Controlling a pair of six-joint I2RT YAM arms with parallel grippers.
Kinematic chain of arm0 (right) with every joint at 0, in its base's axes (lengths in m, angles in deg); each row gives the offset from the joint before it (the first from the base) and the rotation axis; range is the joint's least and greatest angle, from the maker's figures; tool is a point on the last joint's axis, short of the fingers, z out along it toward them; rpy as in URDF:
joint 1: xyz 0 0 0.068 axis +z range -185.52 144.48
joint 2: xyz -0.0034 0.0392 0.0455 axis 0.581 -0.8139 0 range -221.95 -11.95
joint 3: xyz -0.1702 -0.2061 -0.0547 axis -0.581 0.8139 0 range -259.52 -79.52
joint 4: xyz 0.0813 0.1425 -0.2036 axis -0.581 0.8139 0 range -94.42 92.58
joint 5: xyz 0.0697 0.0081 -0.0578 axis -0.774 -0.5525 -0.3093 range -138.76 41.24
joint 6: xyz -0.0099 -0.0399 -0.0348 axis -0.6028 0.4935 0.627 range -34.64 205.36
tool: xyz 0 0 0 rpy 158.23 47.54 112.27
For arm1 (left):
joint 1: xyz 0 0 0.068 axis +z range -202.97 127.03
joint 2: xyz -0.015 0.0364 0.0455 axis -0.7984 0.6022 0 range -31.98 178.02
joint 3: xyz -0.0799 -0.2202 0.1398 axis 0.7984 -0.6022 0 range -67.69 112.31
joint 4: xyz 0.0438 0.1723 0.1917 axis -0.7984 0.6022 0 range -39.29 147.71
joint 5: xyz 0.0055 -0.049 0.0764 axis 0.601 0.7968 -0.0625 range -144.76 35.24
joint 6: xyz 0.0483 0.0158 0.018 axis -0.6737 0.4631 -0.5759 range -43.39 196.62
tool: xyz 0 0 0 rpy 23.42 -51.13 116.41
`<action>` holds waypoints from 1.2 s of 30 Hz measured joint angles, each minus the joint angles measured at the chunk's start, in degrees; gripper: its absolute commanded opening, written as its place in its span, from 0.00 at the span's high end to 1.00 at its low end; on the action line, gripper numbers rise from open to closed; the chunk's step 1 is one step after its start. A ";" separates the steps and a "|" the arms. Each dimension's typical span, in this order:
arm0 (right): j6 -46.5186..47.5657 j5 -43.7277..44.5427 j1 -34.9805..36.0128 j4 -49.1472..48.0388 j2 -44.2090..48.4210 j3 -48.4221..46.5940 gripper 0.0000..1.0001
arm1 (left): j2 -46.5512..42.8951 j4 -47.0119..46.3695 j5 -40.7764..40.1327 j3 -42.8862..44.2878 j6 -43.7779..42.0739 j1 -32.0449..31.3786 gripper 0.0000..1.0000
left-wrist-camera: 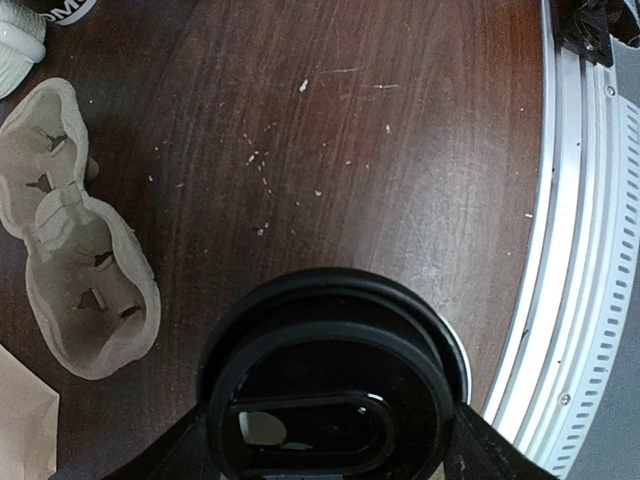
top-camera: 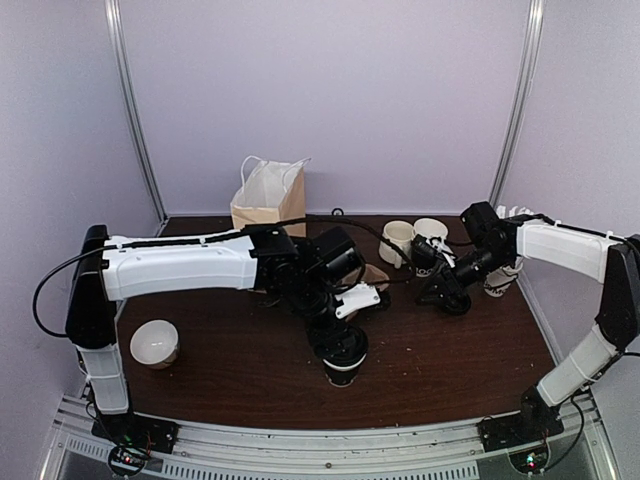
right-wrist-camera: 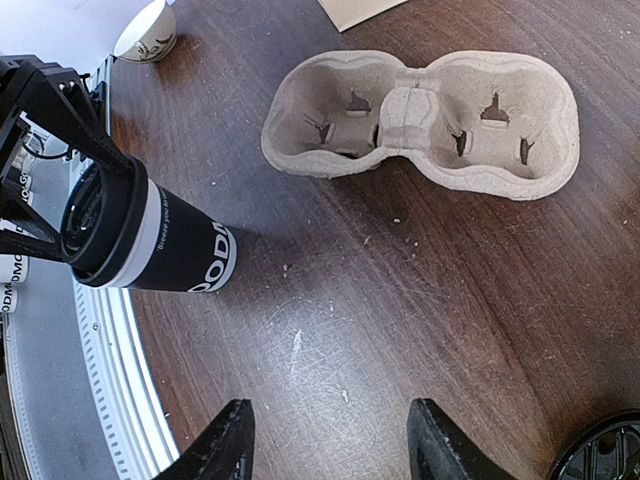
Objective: Pack the takeout coffee
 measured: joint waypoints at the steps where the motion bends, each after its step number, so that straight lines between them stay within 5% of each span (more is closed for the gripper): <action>1: 0.00 0.00 0.00 0.00 0.00 0.00 0.45 | 0.00 0.00 0.00 0.00 0.00 0.00 0.24; 36: 0.42 -0.39 1.31 1.29 -0.83 -1.05 0.44 | -0.94 1.33 0.04 0.07 -1.16 -0.37 0.02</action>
